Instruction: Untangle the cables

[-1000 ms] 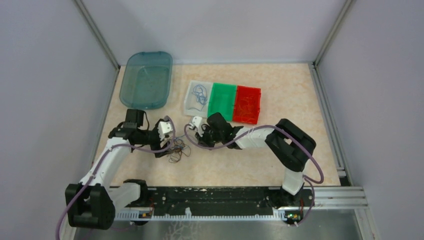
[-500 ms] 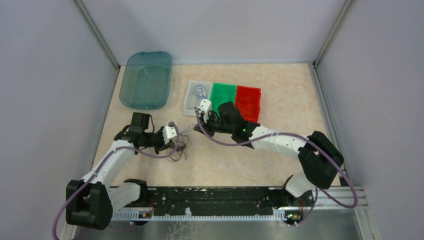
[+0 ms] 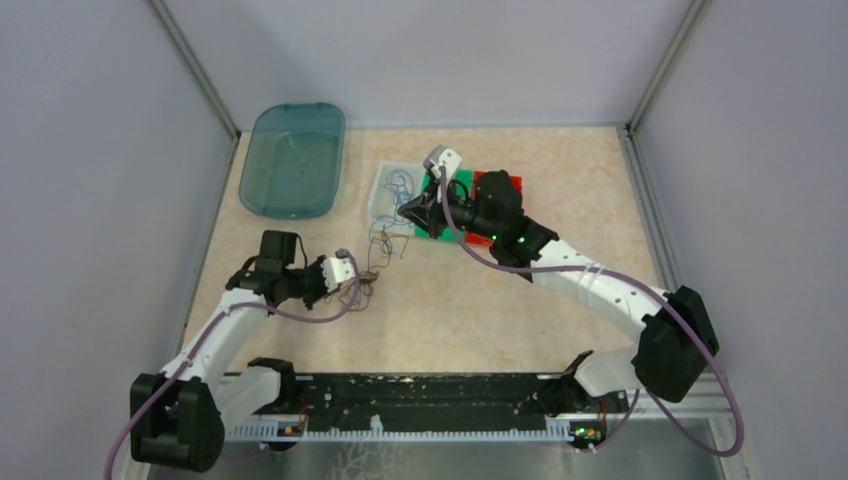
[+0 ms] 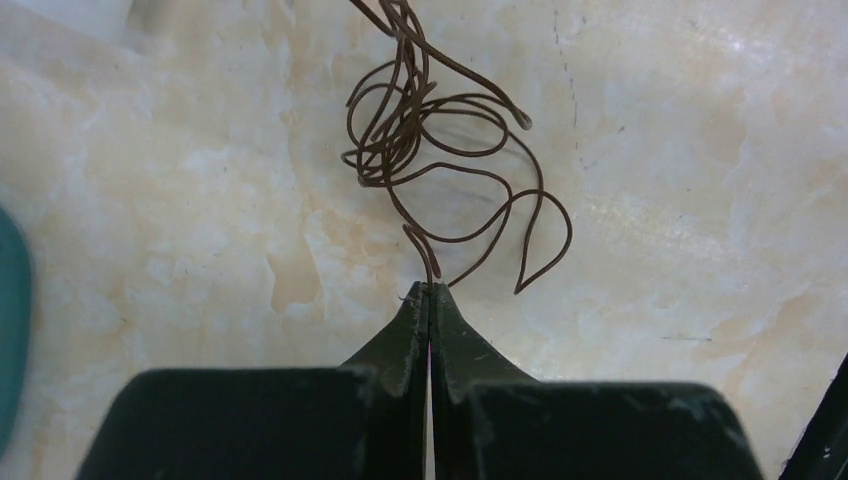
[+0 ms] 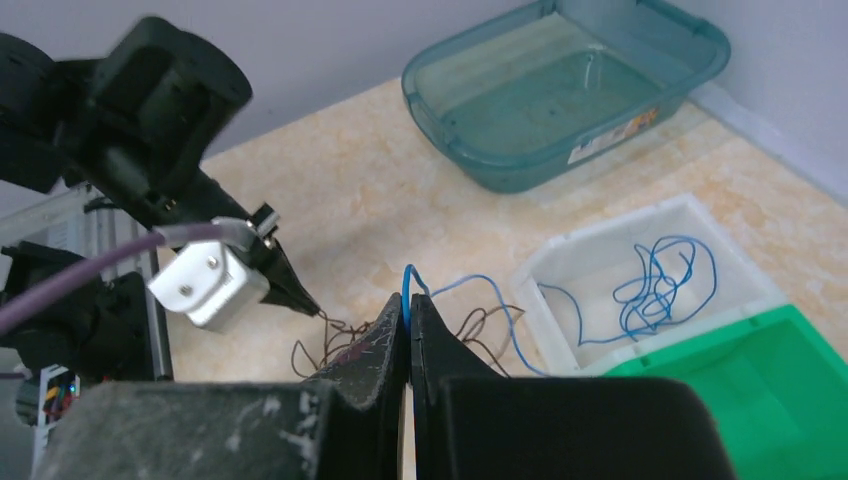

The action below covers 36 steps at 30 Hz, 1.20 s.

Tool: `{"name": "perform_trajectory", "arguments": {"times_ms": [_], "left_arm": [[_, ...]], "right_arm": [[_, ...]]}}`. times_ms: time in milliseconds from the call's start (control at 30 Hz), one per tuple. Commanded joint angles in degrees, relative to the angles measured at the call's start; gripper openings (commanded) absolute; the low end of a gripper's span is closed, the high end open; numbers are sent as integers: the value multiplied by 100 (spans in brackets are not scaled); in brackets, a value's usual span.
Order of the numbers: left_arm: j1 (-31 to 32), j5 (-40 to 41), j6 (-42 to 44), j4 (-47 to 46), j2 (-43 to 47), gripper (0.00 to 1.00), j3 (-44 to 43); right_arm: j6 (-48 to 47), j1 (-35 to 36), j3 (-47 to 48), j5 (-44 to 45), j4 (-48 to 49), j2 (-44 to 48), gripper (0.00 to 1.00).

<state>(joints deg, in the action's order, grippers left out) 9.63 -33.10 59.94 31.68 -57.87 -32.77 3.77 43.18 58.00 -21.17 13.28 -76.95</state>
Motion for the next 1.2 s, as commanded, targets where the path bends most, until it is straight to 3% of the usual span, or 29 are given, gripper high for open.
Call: {"name": "perform_trajectory", "arguments": {"times_ms": [0,67,233,533,767,1000,1167], "left_arm": [[21,724,179,-207,-67,0,156],[10,1145,217,-344,-118,0,223],[-158,1244,423,-369,77,0,321],[-374,2670,1827,-1511,473,0,1538],[-516,2006,1115,-1166,383,0,761],[-545,446,706,416,592,1,-359],[-545,-46,614,1070,552,4,-951]], "right_arm": [[273,-165,567,-151,41,471,0],[509,-287,669,-317,94,600,0],[556,-324,1051,-286,-127,767,0],[481,-485,1985,-416,-598,1099,0],[484,-481,2505,-23,-541,896,0],[422,-481,2828,650,-221,121,0],[442,-493,2989,707,135,-665,0]]}}
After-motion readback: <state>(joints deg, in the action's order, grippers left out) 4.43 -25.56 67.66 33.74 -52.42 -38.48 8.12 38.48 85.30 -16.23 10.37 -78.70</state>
